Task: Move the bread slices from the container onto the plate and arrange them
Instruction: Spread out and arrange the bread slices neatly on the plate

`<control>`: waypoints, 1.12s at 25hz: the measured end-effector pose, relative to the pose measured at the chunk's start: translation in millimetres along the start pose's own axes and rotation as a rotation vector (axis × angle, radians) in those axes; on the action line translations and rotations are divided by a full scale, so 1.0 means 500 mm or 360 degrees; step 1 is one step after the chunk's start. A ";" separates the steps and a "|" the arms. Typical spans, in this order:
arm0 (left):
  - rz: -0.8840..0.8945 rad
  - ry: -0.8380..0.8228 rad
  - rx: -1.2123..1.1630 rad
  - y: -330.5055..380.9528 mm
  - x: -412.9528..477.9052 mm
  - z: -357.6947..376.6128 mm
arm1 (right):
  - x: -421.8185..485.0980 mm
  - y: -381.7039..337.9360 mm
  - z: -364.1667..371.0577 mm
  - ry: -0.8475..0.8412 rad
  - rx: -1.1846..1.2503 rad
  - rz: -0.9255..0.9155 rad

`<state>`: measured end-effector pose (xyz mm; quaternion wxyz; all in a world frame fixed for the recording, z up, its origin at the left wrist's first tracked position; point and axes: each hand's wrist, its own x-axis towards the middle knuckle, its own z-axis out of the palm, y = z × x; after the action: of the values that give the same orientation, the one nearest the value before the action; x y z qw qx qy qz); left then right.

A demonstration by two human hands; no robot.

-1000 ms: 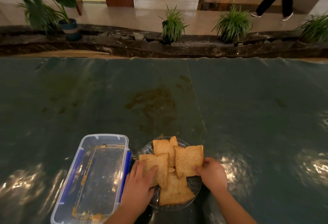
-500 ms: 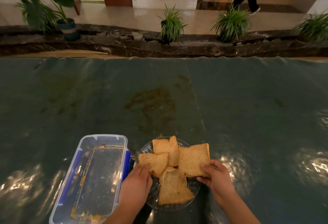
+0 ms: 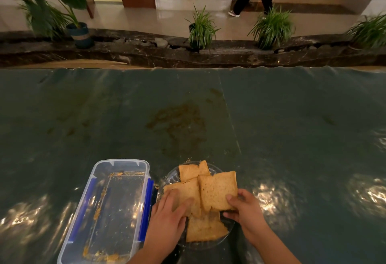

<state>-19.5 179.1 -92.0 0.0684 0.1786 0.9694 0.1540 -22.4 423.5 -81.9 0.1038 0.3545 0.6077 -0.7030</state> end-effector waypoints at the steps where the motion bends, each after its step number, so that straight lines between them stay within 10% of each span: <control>1: 0.0054 0.0001 0.0016 -0.001 0.003 0.006 | 0.001 -0.001 0.002 -0.0010 -0.0098 -0.0001; 8: 0.0211 -0.0098 0.0134 -0.015 0.010 0.007 | -0.009 -0.015 0.016 0.0307 -0.1576 -0.0356; 28: -0.0313 -0.0045 -0.0542 0.001 0.070 -0.008 | 0.045 -0.060 0.069 0.0116 -0.2064 -0.1191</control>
<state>-52.5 191.5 -90.8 0.1258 0.0711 0.9411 0.3058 -69.0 405.2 -72.4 0.0257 0.0150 0.9832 -0.1801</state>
